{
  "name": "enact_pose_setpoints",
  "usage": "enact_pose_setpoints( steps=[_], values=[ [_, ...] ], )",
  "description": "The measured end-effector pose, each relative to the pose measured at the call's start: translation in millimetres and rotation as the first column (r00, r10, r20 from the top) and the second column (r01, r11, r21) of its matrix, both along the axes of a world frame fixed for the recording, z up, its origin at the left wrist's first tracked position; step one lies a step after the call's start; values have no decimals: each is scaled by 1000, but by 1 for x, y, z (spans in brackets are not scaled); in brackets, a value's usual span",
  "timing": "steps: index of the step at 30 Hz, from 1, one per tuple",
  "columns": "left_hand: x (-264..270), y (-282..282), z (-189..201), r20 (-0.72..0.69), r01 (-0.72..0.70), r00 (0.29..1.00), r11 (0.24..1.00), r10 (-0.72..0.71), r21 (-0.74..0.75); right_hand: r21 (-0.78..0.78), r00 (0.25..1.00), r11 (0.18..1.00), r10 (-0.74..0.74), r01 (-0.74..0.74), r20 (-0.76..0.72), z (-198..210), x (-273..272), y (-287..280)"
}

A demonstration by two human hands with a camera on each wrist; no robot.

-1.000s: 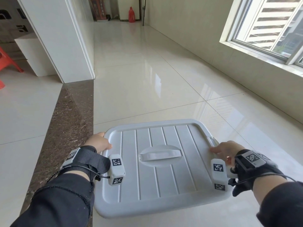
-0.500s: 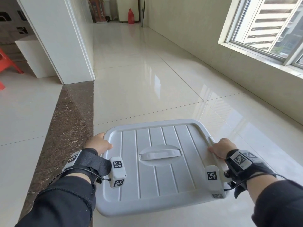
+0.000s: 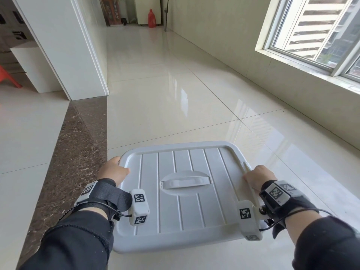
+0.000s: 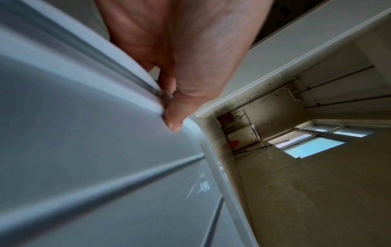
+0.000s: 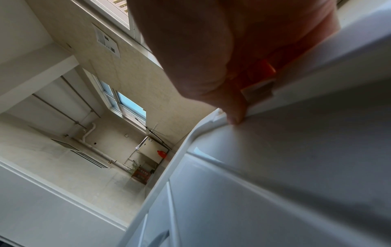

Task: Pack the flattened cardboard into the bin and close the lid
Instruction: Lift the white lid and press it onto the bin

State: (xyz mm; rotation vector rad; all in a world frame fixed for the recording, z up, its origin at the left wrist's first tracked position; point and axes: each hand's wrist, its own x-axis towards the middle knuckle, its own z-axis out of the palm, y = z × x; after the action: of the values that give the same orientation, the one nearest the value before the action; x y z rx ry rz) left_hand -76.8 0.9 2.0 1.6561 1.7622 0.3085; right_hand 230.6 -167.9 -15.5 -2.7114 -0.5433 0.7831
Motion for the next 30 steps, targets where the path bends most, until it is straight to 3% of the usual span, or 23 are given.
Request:
enact_pose_setpoints(
  steps=[17, 30],
  values=[
    [-3, -1, -2, -54, 91, 995, 996, -90, 14, 15, 1000, 1000, -24, 24, -4, 1, -1, -2],
    [-3, 1, -5, -95, 70, 993, 997, -71, -13, 18, 1000, 1000, -18, 19, -24, -2, 2, -3]
  ],
)
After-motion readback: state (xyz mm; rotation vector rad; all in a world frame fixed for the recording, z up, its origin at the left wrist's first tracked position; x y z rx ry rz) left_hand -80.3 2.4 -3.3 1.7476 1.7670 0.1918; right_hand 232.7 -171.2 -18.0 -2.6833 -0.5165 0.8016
